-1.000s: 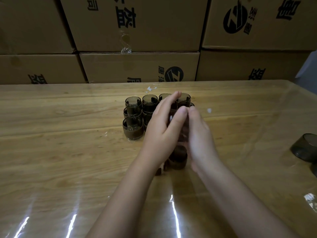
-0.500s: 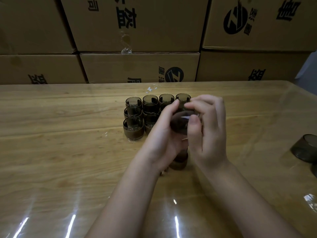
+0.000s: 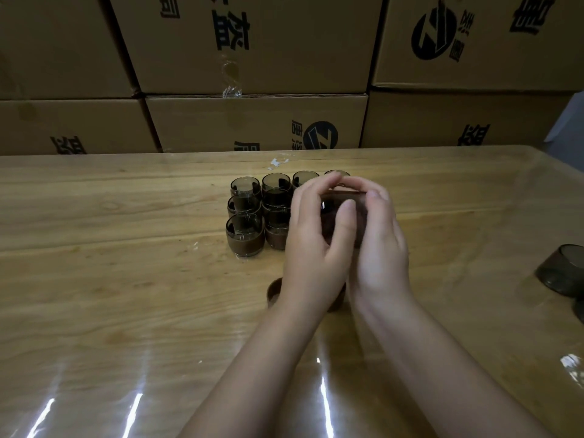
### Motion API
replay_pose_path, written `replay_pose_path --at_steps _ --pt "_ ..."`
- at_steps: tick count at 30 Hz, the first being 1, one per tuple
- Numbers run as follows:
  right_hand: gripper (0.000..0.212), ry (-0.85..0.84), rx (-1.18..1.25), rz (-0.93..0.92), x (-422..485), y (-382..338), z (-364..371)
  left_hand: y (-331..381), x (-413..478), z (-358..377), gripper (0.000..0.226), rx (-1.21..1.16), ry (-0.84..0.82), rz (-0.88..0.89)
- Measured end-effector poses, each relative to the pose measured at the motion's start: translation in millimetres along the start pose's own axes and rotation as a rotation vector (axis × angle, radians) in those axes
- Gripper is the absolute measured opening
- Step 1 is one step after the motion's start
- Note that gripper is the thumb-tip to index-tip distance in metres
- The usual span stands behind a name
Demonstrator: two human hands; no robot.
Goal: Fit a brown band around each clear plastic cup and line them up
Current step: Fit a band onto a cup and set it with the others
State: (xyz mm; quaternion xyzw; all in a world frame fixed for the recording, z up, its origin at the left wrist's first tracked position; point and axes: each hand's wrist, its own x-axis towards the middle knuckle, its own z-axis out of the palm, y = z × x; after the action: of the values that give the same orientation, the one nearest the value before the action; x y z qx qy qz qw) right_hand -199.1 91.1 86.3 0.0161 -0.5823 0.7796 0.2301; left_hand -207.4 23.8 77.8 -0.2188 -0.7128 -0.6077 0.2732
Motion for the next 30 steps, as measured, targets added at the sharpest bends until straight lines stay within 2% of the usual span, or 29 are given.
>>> replay_pose_path --at_steps 3,4,6,8,10,12,14,18,21,23,25,27,30 --pt "0.035 -0.119 0.265 0.351 2 -5 -4 -6 -2 -2 0.027 0.119 0.069 0.169" --pt "0.037 -0.151 0.295 0.407 2 -7 -5 -7 -3 -2 0.024 0.134 0.089 0.199" --pt "0.037 -0.190 0.245 0.404 1 -6 -5 -6 -3 -1 0.018 0.100 0.133 0.202" --pt "0.034 -0.174 0.071 0.263 -2 -5 0 -1 -2 -1 0.010 -0.003 0.186 0.144" --pt "0.031 -0.148 -0.113 0.045 -7 -5 4 6 -1 -2 0.009 -0.090 0.232 0.055" --pt "0.026 -0.172 -0.233 -0.137 -11 -5 6 11 1 -3 0.008 -0.184 0.246 -0.087" --pt "0.033 -0.193 -0.359 -0.296 -12 0 4 15 5 -5 0.010 -0.324 0.243 -0.248" --pt "0.047 -0.226 -0.606 -0.607 -7 9 0 15 12 -10 0.021 -0.306 0.175 -0.386" --pt "0.045 -0.326 -0.727 -0.779 1 13 -10 9 17 -17 0.031 -0.512 0.110 -0.743" --pt "0.042 -0.392 -0.786 -0.872 5 15 -17 4 18 -22 0.036 -0.590 0.036 -0.867" --pt "0.037 -0.375 -0.776 -0.908 6 17 -18 3 17 -22 0.035 -0.598 -0.053 -0.902" --pt "0.030 -0.264 -0.684 -0.840 4 17 -15 6 16 -20 0.032 -0.513 -0.075 -0.857" --pt "0.023 -0.166 -0.482 -0.620 0 13 -6 5 16 -13 0.028 -0.254 -0.046 -0.579"
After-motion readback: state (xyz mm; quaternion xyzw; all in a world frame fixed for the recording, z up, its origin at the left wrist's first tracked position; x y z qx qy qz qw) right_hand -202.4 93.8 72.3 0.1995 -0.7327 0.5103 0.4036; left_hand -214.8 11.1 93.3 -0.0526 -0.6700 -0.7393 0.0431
